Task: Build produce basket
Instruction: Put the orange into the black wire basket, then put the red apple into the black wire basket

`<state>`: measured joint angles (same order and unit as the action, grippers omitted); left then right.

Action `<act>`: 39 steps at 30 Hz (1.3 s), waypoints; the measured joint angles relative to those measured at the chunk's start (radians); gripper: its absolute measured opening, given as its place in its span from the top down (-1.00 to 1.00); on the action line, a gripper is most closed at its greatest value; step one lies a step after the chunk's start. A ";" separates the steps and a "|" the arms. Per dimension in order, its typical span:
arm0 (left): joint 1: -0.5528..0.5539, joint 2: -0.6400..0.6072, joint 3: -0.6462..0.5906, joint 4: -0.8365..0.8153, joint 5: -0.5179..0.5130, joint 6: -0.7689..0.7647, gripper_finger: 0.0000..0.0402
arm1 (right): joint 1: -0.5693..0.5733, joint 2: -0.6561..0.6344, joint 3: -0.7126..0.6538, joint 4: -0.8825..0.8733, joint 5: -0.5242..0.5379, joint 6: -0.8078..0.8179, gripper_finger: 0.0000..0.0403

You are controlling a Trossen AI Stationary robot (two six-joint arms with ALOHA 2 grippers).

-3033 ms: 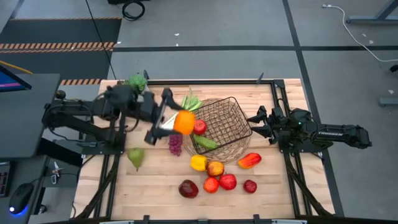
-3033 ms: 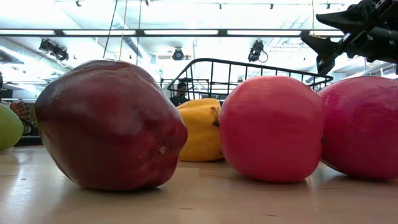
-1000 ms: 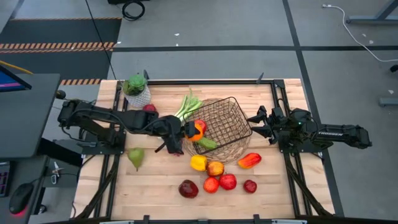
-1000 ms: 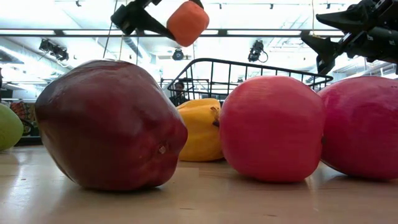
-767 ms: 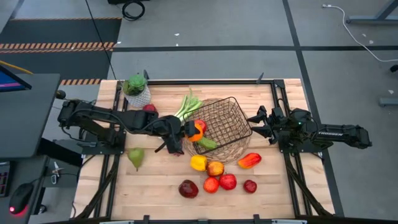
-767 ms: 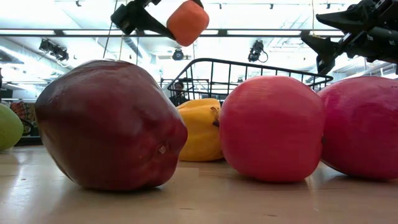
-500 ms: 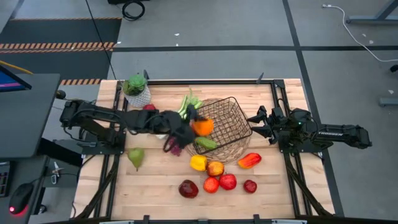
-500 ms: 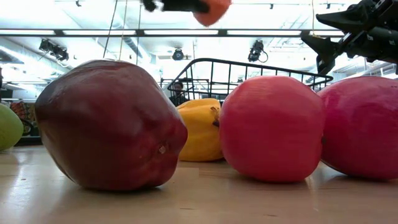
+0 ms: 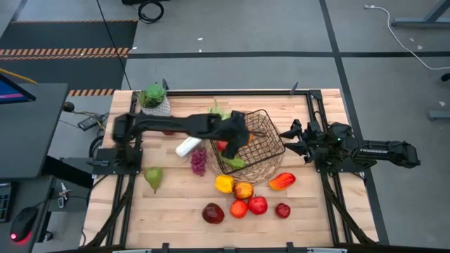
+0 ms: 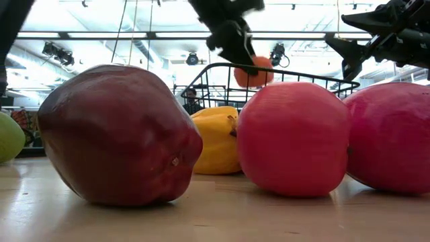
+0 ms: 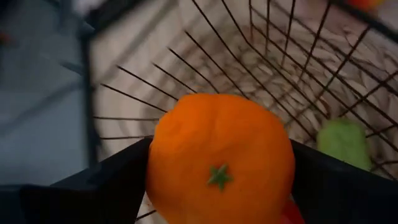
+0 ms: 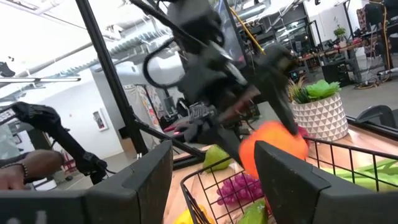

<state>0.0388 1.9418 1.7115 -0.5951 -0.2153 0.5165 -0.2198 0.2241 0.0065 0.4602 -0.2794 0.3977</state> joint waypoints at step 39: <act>0.046 0.214 0.219 -0.238 0.028 -0.034 -0.94 | 0.000 0.011 0.000 0.001 -0.002 0.000 -0.15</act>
<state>0.0844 2.1555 1.9305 -0.8330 -0.1871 0.4824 -0.2195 0.2356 0.0063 0.4610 -0.2810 0.3977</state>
